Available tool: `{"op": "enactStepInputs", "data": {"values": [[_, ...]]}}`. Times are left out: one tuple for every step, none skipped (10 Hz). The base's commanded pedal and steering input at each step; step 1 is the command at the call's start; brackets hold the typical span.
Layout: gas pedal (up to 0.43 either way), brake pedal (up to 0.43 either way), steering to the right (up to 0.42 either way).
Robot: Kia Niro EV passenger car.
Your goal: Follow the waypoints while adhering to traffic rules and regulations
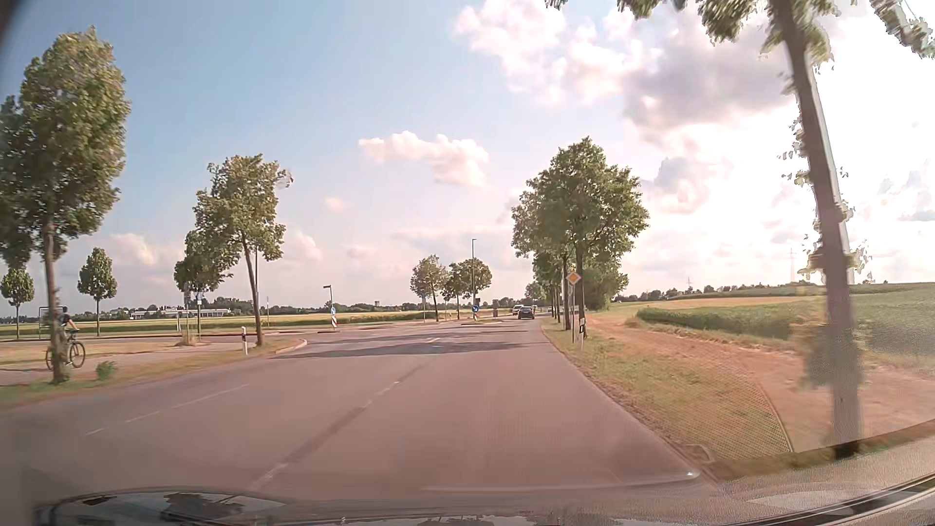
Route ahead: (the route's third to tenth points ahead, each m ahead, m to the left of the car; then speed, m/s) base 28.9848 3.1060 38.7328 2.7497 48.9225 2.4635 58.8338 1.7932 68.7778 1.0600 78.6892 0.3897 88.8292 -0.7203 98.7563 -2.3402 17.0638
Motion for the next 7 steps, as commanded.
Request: {"op": "enactStepInputs", "data": {"values": [[0.047,0.012,0.007],[0.047,0.012,0.007],[0.047,0.012,0.008],[0.047,0.012,0.009],[0.047,0.012,0.01],[0.047,0.012,0.01],[0.047,0.012,0.01]]}}
